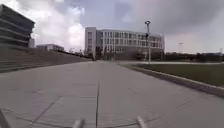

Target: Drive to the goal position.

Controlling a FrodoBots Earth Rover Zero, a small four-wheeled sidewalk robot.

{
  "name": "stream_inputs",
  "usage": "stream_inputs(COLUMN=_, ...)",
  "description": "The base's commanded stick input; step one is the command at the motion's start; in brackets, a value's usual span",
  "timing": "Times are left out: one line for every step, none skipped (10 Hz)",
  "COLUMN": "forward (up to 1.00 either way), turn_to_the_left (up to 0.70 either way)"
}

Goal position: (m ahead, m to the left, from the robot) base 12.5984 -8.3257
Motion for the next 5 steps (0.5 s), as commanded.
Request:
stream_inputs(forward=0.70, turn_to_the_left=0.00)
stream_inputs(forward=0.70, turn_to_the_left=0.00)
stream_inputs(forward=0.70, turn_to_the_left=0.00)
stream_inputs(forward=0.70, turn_to_the_left=0.00)
stream_inputs(forward=0.70, turn_to_the_left=0.03)
